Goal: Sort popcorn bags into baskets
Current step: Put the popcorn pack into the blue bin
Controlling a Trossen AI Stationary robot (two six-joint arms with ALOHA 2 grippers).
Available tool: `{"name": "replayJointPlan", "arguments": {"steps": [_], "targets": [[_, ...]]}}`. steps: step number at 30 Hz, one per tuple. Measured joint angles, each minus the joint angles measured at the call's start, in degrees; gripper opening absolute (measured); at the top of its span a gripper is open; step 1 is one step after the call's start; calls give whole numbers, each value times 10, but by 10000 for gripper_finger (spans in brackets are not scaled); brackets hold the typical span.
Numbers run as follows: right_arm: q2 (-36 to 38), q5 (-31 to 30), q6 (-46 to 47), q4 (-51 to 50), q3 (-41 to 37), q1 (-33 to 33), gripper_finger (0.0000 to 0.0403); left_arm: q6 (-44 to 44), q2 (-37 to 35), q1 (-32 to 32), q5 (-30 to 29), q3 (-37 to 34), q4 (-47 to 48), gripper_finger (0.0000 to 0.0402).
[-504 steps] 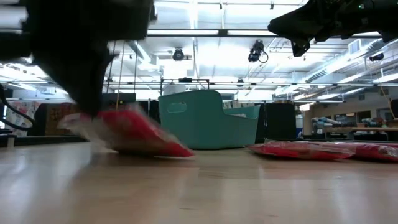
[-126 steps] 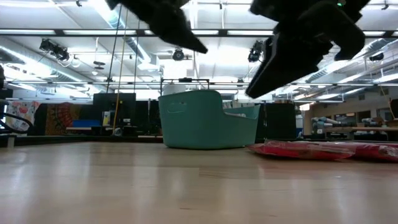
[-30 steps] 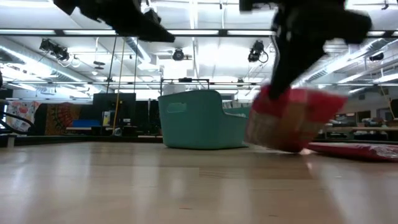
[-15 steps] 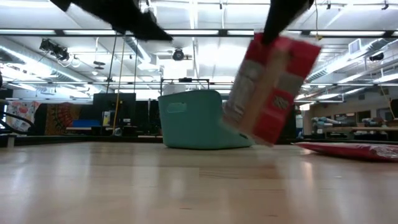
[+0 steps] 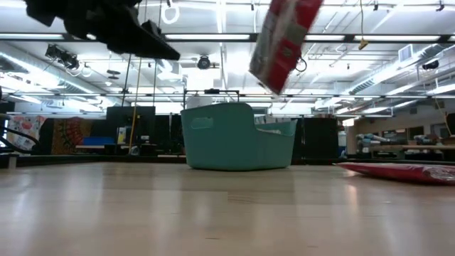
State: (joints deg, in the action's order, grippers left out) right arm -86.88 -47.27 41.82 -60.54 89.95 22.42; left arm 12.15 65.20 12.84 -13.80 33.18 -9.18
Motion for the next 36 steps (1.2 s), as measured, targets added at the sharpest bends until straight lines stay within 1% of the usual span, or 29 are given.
{"name": "replayJointPlan", "arguments": {"steps": [5,9,12,15,21,26,28,31,36], "targets": [[8,11,-98,76,0,-64,4,-10,-31,10,-4,-49,-66,142],[3,51,-163,121,0,-127,4,-10,-76,14,-4,-94,-126,142],[-6,71,-201,145,0,-173,4,-11,-110,12,-9,-112,-130,142],[-14,95,-232,170,0,-218,4,-25,-131,12,-11,-115,-125,142],[-31,123,-237,162,0,-300,4,-57,-136,12,-11,-116,-123,142],[-37,131,-238,165,0,-333,5,-89,-135,12,-10,-116,-102,142],[-38,149,-239,175,0,-341,5,-91,-135,12,-10,-116,-103,142],[-48,198,-239,184,0,-353,5,-107,-135,12,-10,-116,-102,142],[-115,305,-245,215,0,-370,5,-111,-135,12,-10,-116,-104,142]]}}
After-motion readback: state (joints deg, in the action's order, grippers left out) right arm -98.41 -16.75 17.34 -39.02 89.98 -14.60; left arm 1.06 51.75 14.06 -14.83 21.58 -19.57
